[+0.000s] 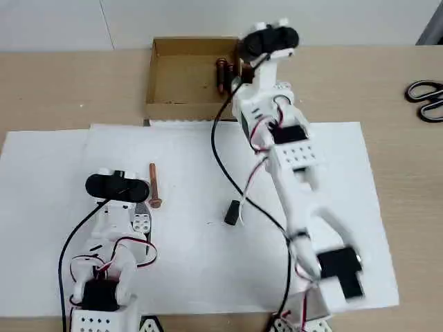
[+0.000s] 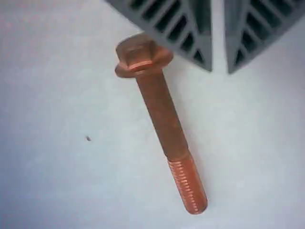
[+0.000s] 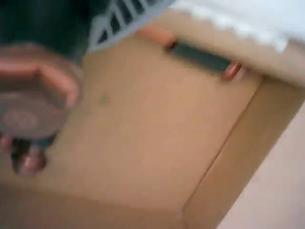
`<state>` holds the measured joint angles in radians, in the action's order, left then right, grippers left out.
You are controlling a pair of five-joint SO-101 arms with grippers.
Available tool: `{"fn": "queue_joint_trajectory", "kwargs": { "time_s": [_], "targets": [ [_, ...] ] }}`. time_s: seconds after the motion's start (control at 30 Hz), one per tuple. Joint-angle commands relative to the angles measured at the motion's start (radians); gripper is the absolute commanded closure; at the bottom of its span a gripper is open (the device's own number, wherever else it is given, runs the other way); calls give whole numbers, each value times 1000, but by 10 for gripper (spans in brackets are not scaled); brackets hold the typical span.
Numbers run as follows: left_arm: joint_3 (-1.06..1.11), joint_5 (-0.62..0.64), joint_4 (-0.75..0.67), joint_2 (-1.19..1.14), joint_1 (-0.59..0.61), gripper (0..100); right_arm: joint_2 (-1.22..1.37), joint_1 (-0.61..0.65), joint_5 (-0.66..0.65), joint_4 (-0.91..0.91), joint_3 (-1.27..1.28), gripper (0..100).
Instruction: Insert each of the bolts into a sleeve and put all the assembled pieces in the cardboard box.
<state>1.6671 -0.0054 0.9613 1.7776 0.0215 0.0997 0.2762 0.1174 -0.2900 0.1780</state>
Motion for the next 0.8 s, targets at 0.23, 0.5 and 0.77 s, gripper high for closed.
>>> {"fn": "queue_joint_trajectory", "kwargs": {
  "time_s": [0.23, 0.5, 0.77],
  "targets": [
    [-24, -5, 2, 8, 3, 994, 378, 51, 6, 251, -367, 995],
    [-24, -3, 2, 8, 3, 994, 539, 70, -68, 159, -482, 966],
    [-24, -3, 2, 8, 3, 994, 556, 74, -107, 21, -486, 696]
  ]
}}
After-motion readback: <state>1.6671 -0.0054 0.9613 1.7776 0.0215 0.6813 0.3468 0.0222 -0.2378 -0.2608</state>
